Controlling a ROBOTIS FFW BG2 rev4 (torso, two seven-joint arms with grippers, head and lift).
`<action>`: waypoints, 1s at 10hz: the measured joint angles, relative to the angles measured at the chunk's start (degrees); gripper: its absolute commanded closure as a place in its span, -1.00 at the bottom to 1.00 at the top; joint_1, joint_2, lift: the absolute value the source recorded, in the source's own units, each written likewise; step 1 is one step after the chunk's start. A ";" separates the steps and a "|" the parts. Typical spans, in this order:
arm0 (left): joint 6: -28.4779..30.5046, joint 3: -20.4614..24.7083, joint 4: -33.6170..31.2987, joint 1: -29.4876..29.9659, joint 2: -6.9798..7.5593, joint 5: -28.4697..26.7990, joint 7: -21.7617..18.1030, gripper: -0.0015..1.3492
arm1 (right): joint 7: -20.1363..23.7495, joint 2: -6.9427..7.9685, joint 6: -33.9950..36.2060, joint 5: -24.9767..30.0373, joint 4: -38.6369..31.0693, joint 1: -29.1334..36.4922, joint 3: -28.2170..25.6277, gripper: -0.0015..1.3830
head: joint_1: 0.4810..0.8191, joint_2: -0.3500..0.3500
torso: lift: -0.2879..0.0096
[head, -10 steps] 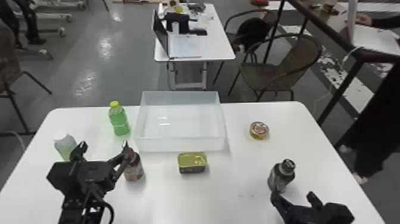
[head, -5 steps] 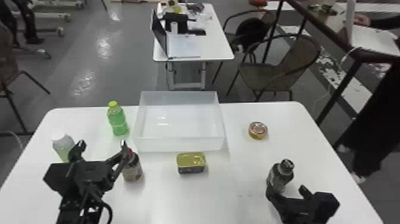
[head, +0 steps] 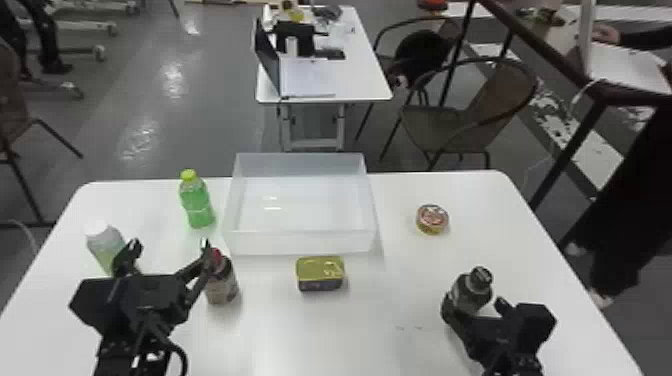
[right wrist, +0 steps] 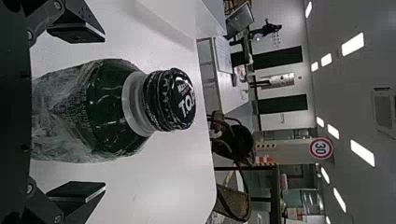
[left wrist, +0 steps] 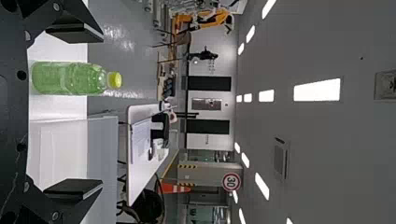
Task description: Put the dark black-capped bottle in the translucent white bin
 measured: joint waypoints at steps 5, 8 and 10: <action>-1.24 0.15 0.40 0.11 -0.34 0.44 -0.60 -0.71 | -0.01 -1.08 -0.54 1.42 3.39 -3.53 0.00 -0.10 | 0.27 -0.20 | 0.82; -1.40 0.46 0.55 0.06 -0.83 0.45 -1.17 -0.71 | -0.02 -0.93 -0.52 2.58 4.03 -4.04 0.07 -0.12 | 0.27 -0.19 | 0.82; -1.55 0.48 0.66 0.00 -0.86 0.45 -1.40 -0.71 | -0.01 -0.82 -0.47 2.24 3.63 -3.80 0.09 -0.12 | 0.27 -0.19 | 0.82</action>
